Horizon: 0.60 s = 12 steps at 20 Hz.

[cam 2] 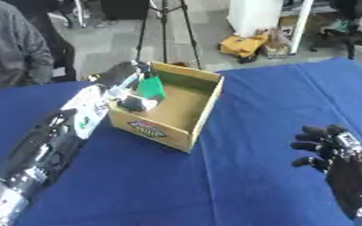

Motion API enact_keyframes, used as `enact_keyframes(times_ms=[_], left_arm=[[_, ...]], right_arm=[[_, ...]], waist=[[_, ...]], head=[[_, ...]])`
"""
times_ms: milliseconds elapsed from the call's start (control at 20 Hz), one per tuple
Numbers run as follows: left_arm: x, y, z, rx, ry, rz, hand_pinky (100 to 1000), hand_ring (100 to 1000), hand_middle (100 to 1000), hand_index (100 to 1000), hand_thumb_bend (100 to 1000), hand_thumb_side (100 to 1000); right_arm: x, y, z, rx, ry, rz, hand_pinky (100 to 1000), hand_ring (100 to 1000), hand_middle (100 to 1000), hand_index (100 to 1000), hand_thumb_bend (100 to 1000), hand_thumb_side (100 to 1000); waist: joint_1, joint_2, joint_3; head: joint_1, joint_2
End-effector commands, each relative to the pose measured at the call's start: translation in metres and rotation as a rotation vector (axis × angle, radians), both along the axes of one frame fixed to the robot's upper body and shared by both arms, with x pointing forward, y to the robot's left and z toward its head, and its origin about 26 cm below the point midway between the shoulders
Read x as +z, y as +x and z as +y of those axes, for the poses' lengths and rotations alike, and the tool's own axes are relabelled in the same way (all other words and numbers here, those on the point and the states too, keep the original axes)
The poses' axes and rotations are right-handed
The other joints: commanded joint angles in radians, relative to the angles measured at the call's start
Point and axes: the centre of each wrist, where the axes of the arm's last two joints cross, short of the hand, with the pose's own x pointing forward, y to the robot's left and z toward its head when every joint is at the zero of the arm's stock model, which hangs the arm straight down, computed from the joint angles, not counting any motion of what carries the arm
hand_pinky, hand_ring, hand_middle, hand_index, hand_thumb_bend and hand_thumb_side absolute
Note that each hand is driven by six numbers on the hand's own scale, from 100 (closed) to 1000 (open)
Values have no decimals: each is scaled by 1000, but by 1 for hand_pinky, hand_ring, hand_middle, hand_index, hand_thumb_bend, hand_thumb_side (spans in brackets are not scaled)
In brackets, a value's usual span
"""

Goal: Pick up objects on the table and place them in the box.

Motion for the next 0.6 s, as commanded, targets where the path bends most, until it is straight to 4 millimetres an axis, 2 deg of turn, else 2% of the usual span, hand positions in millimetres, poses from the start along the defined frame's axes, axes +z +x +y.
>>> enact_keyframes(times_ms=[50, 150, 200, 350, 450, 500, 550, 600], left_arm=[[2, 2, 1, -7, 52, 50, 443, 438, 461, 629, 100, 415], [-6, 1, -1, -19, 89, 131, 494, 479, 500, 674, 108, 522], [-9, 1, -1, -29, 110, 172, 524, 506, 528, 700, 224, 606], [-10, 0, 0, -41, 150, 240, 562, 561, 586, 729, 411, 788], [-7, 0, 0, -43, 150, 241, 610, 630, 659, 746, 570, 930], [-5, 0, 1, -44, 144, 234, 623, 647, 677, 754, 607, 946], [-4, -1, 1, -45, 139, 227, 623, 647, 677, 754, 607, 946], [-2, -1, 1, -46, 131, 217, 667, 699, 728, 778, 696, 981]], right_arm=[[13, 1, 0, 7, -16, -42, 534, 726, 682, 800, 100, 961], [12, 1, 0, 9, -15, -42, 534, 726, 683, 800, 100, 961], [13, 1, 0, 9, -15, -42, 534, 726, 683, 800, 100, 961], [12, 1, -1, 6, -15, -40, 534, 726, 683, 800, 100, 961], [12, 1, -1, 5, -14, -40, 533, 726, 683, 800, 100, 960], [12, 1, -1, 5, -14, -40, 533, 726, 683, 800, 100, 960], [12, 1, -1, 5, -13, -40, 533, 726, 683, 800, 100, 960], [12, 1, -1, 5, -13, -40, 533, 726, 683, 800, 100, 958]], waist=[[-3, -12, -2], [-3, -12, -3], [-3, -12, -3], [-5, -13, -1], [-7, -15, 0], [-8, -16, 1], [-8, -16, 2], [-9, -17, 4]], head=[[4, -13], [5, -13], [4, -13], [2, -13], [2, -12], [1, -12], [0, -12], [0, -12]])
